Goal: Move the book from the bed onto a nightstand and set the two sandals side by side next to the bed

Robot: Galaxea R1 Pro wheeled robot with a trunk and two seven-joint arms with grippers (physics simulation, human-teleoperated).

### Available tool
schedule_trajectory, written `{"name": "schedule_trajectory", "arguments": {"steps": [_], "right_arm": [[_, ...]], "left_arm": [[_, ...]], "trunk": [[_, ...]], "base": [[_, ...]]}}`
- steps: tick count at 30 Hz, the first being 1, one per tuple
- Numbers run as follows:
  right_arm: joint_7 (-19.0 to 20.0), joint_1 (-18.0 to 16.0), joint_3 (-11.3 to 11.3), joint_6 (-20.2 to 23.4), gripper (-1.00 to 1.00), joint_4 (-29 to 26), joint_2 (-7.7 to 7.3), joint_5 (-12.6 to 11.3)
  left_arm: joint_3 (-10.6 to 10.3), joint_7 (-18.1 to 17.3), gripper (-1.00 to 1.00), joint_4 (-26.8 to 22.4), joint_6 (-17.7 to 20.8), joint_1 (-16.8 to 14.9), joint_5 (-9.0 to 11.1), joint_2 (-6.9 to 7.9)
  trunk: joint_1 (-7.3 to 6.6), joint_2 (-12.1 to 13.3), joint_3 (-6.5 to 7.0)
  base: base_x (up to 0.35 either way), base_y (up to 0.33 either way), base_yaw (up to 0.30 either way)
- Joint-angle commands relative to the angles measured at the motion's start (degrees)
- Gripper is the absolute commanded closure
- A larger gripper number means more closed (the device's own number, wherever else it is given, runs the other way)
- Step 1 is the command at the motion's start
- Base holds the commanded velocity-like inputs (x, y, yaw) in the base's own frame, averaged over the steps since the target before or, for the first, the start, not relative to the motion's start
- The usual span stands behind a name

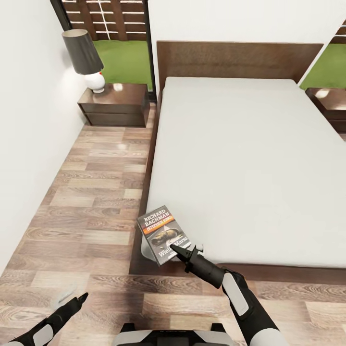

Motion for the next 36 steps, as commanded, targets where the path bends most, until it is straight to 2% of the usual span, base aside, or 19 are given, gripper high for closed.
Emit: {"name": "schedule_trajectory", "arguments": {"steps": [1, 4, 6, 9, 10, 11, 13, 16, 21, 24, 31, 36], "right_arm": [[-0.01, -0.01, 0.02, 0.26, 1.0, 0.01, 0.0, -0.22], [-0.02, -0.01, -0.03, 0.25, 1.0, 0.02, 0.0, -0.22], [-0.02, -0.04, -0.05, 0.27, 1.0, 0.02, -0.03, -0.22], [-0.02, -0.04, -0.09, 0.26, 1.0, 0.02, -0.06, -0.22], [-0.02, -0.06, -0.13, 0.24, 1.0, 0.02, -0.07, -0.22], [-0.02, -0.05, -0.15, 0.24, 1.0, 0.02, -0.08, -0.22], [-0.08, -0.03, -0.21, 0.24, 1.0, 0.07, -0.08, -0.22], [-0.27, -0.04, -0.23, 0.22, 1.0, 0.19, -0.09, -0.17], [-0.37, 0.0, -0.34, 0.17, 1.0, 0.32, -0.57, -0.01], [-0.37, 0.0, -0.22, 0.15, 1.0, 0.64, -2.6, 0.03], [-0.17, 0.03, -0.16, 0.15, 1.0, 1.01, -5.16, 0.05], [0.04, 0.06, -0.16, 0.2, 1.0, 1.06, -7.51, -0.01]], "left_arm": [[-0.5, 1.71, -1.0, 0.05, -0.22, 1.24, 0.4, -0.01], [-0.63, 3.73, -1.0, -0.07, -0.26, 3.75, 0.01, -0.04], [-1.12, 4.41, -1.0, -0.13, -0.29, 4.8, -1.3, -0.42], [-2.3, 4.88, -1.0, -0.17, -0.31, 5.46, -5.18, -1.53], [-2.93, 5.02, -1.0, -0.14, -0.39, 5.62, -7.85, -2.26], [-3.19, 5.08, -1.0, -0.14, -0.49, 5.69, -9.3, -2.6], [-3.78, 5.27, -1.0, -0.1, -1.54, 5.92, -15.15, -3.47], [-3.99, 5.4, -1.0, -0.02, -2.84, 6.02, -19.05, -3.83], [-4.11, 5.54, -1.0, 0.06, -3.65, 6.07, -21.41, -3.98], [-4.12, 5.56, -1.0, 0.07, -3.75, 6.08, -21.73, -4.01], [-4.13, 5.62, -1.0, 0.07, -3.8, 6.08, -21.87, -3.99], [-4.17, 5.65, -1.0, 0.07, -3.8, 6.08, -21.89, -4.07]], "trunk": [[0.01, -0.04, 0.06], [0.01, -0.04, 0.34], [0.01, -0.04, 0.53], [0.01, -0.04, 0.8], [0.01, -0.04, 0.9], [0.01, -0.04, 0.99], [0.01, -0.04, 1.18], [0.01, -0.04, 1.45], [0.01, -0.04, 1.92], [0.01, -0.04, 2.2], [0.01, -0.04, 2.85], [0.01, -0.04, 3.31]], "base": [[0.0, 0.0, 0.0], [0.0, 0.0, 0.0], [0.0, 0.0, 0.0], [0.0, 0.0, 0.0], [0.0, 0.0, 0.0], [0.0, 0.0, 0.0], [0.0, 0.0, 0.0], [0.0, 0.0, 0.0], [0.0, 0.0, 0.0], [0.0, 0.0, 0.0], [0.0, 0.0, 0.0], [0.0, 0.0, 0.0]]}}
